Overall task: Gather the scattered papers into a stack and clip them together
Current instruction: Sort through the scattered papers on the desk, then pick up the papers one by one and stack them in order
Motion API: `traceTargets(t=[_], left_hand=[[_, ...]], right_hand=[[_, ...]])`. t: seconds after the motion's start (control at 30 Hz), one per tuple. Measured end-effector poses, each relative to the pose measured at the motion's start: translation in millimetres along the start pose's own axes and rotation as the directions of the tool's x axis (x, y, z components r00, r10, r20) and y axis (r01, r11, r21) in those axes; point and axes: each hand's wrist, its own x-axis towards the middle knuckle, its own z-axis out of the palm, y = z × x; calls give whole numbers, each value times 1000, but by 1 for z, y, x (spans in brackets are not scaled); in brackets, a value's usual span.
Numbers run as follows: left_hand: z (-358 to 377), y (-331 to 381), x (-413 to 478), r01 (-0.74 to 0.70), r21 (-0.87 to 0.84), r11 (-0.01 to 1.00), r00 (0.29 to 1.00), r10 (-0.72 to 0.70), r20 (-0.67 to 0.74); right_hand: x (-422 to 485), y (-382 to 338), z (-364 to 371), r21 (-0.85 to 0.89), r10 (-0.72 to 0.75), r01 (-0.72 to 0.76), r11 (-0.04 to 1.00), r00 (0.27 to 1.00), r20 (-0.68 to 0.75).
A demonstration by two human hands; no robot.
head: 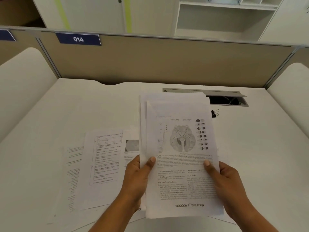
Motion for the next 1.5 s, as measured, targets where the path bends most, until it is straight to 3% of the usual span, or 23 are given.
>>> traceTargets(t=[0.2,0.4,0.5,0.6,0.7,0.83,0.93,1.03,1.1,1.17,1.3,1.5], left_hand=[[-1,5,2,-11,2,1000,1000,11,3],[-8,9,0,-7,50,999,1000,7,10],[-23,5,5,-4,129,992,997,14,-77],[-65,-11,15,1,269,963,964,71,-257],[-122,-32,22,154,544,825,872,146,-468],[-176,-45,20,390,608,692,754,139,-642],[-182,-54,19,484,671,562,774,84,-628],[-172,-60,18,527,750,398,792,88,-604],[-166,-63,19,544,765,344,791,95,-605],[-163,-65,20,545,749,376,782,94,-616],[-164,-65,21,501,678,537,772,77,-631],[-174,-52,27,451,623,639,785,47,-617]], right_hand=[[6,-8,-2,44,-5,2,999,998,67],[14,1,-1,-2,-38,38,999,998,45],[21,11,-6,27,-11,11,1000,1000,11],[23,15,-7,4,6,-6,1000,1000,-11],[26,17,-11,-80,10,-15,997,998,-62],[48,52,-31,-185,76,-92,978,993,-89],[95,117,-63,-222,116,-132,966,990,-85],[102,122,-60,-246,140,-162,956,985,-103],[90,109,-50,-251,150,-167,953,985,-89],[80,97,-41,-250,150,-166,954,985,-80],[62,77,-30,-238,126,-139,961,990,-69],[43,58,-28,-205,130,-133,970,991,-26]])
